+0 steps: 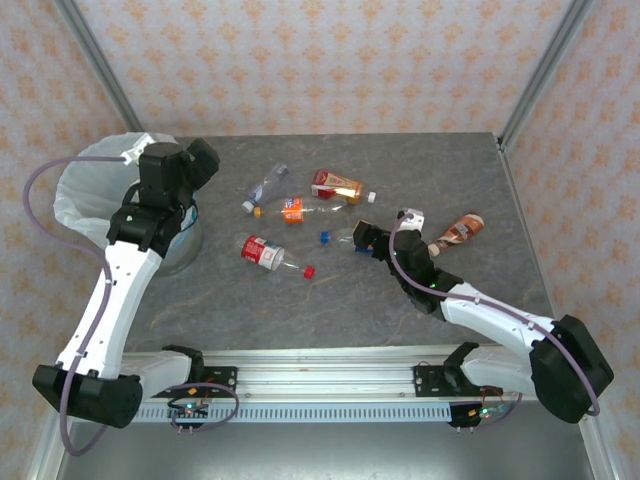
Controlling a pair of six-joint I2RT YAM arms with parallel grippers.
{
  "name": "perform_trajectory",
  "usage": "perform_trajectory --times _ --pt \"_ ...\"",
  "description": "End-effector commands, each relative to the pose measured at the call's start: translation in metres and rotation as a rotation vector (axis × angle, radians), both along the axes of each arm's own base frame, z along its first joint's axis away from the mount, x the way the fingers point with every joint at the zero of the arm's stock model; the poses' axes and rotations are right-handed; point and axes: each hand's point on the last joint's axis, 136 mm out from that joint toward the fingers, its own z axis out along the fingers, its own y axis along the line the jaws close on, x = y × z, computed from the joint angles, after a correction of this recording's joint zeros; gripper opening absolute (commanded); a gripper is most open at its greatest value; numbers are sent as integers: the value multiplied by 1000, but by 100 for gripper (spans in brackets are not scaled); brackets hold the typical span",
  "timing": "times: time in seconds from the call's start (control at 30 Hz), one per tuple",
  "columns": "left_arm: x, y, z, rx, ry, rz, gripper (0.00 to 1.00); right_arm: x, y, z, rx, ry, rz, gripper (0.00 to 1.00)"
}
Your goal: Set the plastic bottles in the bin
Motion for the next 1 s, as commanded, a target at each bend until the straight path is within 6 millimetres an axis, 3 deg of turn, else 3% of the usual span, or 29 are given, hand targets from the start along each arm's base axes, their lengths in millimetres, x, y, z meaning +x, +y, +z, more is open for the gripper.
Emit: perform_trajectory --times 0.0,0.2,0.47,0.6,0.97 --pt "-8 -24 -4 -95 -29 -24 100 1 -6 3 33 -24 -30 99" --pt "-13 -56 -30 -120 44 -68 100 -1 -3 4 39 -25 -13 99" --pt "-27 -107 -90 -285 101 -80 100 -6 -3 14 74 -68 13 99" --pt "-34 -120 -124 -279 199 -66 100 -8 -4 17 81 -90 14 99" --pt "-43 -138 -187 -119 363 -44 100 -9 1 16 89 -91 45 99"
